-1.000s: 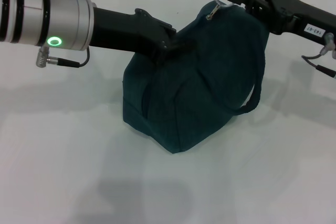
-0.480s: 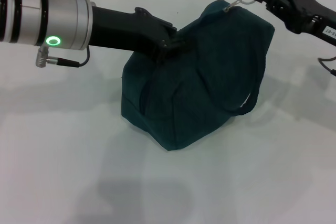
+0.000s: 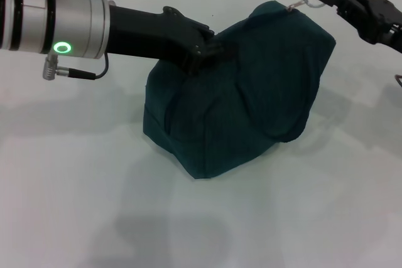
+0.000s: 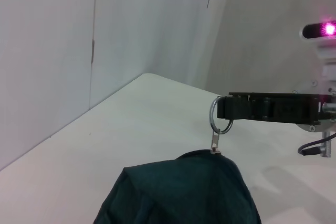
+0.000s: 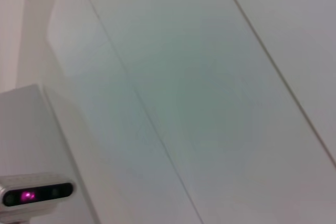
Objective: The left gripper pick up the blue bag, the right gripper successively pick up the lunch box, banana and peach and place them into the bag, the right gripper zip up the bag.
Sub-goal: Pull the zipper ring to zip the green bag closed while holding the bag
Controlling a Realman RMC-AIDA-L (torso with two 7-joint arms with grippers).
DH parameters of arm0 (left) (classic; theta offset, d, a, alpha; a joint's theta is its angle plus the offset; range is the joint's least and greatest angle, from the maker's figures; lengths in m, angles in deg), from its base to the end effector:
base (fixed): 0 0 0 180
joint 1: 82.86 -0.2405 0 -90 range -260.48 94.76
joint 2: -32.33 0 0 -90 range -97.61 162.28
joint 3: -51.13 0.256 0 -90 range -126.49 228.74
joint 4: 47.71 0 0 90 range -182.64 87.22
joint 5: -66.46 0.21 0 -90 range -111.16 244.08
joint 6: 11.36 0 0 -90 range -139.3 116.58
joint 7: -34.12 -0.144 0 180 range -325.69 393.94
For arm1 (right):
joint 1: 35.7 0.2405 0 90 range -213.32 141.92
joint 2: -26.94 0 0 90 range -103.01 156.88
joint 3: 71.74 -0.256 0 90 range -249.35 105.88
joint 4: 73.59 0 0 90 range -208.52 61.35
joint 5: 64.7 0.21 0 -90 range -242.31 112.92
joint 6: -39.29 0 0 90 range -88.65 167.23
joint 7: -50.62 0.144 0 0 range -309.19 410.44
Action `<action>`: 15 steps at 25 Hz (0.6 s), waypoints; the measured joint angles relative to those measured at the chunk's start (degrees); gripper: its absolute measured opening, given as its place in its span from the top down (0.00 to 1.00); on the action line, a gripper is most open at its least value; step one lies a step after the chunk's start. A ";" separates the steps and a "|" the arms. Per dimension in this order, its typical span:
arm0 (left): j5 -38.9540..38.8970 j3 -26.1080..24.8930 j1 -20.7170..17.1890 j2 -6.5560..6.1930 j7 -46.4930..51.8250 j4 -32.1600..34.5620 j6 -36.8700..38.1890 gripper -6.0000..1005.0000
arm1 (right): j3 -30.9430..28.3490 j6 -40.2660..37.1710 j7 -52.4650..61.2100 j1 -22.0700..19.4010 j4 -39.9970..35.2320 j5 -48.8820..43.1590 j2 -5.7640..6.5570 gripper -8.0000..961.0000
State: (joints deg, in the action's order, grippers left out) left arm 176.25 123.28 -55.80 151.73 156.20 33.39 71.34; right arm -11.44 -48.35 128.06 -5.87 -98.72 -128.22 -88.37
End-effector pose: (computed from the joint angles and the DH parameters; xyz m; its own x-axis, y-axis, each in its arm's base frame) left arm -0.1232 0.3423 0.0208 0.8831 0.3177 0.3454 0.3853 -0.9110 -0.1472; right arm 0.2223 0.3510 0.0251 0.3781 -0.2425 -0.8935 -0.5666 -0.8239 -0.0162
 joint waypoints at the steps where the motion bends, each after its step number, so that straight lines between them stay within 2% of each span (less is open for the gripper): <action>1: 0.00 0.00 -0.01 0.01 0.00 0.00 0.01 0.91 | -0.15 0.07 0.00 -0.14 0.00 0.00 0.00 0.99; 15: -0.24 -1.24 0.28 0.04 0.00 0.17 -0.03 0.91 | -1.69 2.18 0.03 -0.93 2.14 0.00 0.44 0.99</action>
State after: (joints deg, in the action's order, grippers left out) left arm 176.02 122.03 -55.52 151.78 156.20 33.56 71.31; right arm -13.13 -46.17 128.09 -6.80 -96.58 -128.22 -87.93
